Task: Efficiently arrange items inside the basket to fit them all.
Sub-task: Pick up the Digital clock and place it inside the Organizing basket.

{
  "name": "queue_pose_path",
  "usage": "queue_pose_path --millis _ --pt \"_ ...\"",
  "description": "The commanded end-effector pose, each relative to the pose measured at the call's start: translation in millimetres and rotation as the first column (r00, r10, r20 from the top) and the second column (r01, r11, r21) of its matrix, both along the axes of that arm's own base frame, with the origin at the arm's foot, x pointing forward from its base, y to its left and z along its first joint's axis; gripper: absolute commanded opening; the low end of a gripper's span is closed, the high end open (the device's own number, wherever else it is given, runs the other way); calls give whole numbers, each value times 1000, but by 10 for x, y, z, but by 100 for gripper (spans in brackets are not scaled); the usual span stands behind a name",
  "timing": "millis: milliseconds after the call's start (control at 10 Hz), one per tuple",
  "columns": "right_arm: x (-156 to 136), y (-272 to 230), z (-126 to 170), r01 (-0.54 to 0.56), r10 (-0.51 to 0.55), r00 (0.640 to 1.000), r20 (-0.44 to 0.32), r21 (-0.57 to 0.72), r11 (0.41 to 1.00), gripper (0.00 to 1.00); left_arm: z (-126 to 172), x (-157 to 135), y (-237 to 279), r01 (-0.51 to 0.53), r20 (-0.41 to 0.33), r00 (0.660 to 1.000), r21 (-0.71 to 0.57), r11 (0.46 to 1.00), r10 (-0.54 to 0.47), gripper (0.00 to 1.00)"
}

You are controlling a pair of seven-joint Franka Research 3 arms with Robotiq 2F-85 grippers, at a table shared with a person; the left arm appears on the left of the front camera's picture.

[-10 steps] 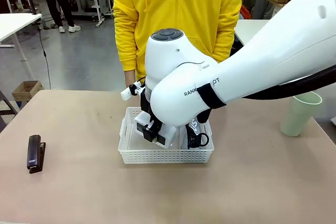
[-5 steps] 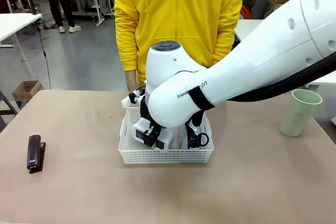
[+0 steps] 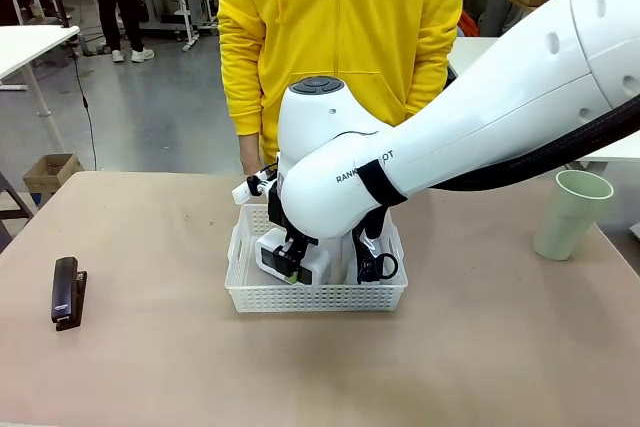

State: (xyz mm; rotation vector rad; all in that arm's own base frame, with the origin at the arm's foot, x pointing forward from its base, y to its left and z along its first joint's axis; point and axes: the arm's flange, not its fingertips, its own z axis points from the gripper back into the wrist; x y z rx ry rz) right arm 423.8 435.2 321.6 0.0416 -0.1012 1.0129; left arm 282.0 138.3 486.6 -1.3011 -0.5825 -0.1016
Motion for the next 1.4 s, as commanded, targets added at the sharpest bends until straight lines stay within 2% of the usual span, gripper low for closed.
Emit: queue_pose_path --millis 0,400,600,800,900,1000,1200,1300 --pt "25 -5 40 -22 22 1000 1 -8 1000 100 8 -3 -12 2 28 1000 -15 1000 -2 100" --pt "1 -44 119 -18 17 1000 9 20 1000 100 8 -3 -12 2 28 1000 -15 1000 -2 100" --pt "-72 -290 458 33 -37 997 66 58 998 100 8 -3 -12 2 28 1000 -15 1000 -2 100" --pt "-255 -810 1016 103 -123 987 100 191 976 100 8 -3 -12 2 28 1000 -15 1000 -2 100" --pt "-361 -1108 1223 150 -174 981 85 237 960 100 8 -3 -12 2 28 1000 -15 1000 -2 100" --pt "-462 -1478 1370 226 -246 969 32 296 928 100 8 -3 -12 2 28 1000 -15 1000 -2 100" --pt "-634 -2179 1457 340 -344 937 -62 396 853 100 8 -3 -12 2 28 1000 -15 1000 -2 100" --pt "-740 -2517 1457 440 -437 893 -107 416 796 100 8 -3 -12 2 28 1000 -15 1000 -2 100"
